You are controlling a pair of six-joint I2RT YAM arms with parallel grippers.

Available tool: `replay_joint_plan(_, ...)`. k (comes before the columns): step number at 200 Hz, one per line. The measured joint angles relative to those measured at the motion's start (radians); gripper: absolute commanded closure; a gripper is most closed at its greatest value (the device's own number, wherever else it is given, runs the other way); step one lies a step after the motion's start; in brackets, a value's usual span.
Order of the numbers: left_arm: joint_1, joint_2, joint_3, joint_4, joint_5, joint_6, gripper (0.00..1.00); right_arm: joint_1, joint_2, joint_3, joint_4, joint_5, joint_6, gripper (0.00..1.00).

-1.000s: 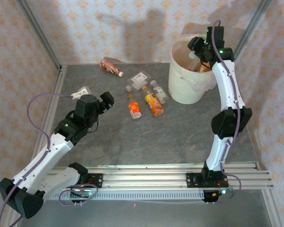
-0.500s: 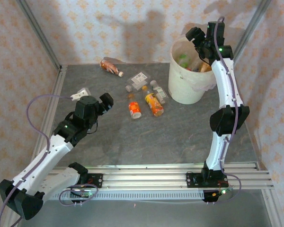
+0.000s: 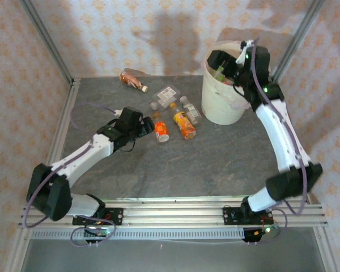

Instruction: Put the plastic bottles in the bin

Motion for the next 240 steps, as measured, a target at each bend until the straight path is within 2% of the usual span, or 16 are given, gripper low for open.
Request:
replay_joint_plan(28,-0.036,0.155,0.087,0.001,0.017,0.026,0.00,0.005,-0.198,-0.212,0.111,0.005,-0.039,0.01)
replay_joint_plan(51,-0.077,0.262,0.165,-0.001,0.016,0.040,0.00,0.005,-0.266,-0.280,0.135,0.007,-0.074,0.01)
replay_joint_plan(69,-0.099,0.320,0.190,0.007,0.017,0.043,0.04,0.005,-0.292,-0.297,0.133,0.015,-0.097,0.01)
replay_joint_plan(144,-0.105,0.505,0.233,0.075,0.048,0.090,0.38,0.005,-0.321,-0.316,0.121,0.022,-0.138,0.01)
replay_joint_plan(179,-0.105,0.506,0.223,0.129,0.051,0.120,0.51,0.012,-0.321,-0.344,0.106,-0.007,-0.153,0.01)
replay_joint_plan(193,-0.105,0.482,0.193,0.150,0.051,0.132,0.52,0.018,-0.321,-0.352,0.103,-0.018,-0.153,0.01)
replay_joint_plan(214,-0.105,0.377,0.126,0.162,0.060,0.165,0.53,0.021,-0.321,-0.353,0.101,-0.039,-0.151,0.01)
replay_joint_plan(240,-0.110,0.180,0.091,0.199,0.125,0.247,0.53,0.029,-0.323,-0.372,0.132,-0.097,-0.140,0.01)
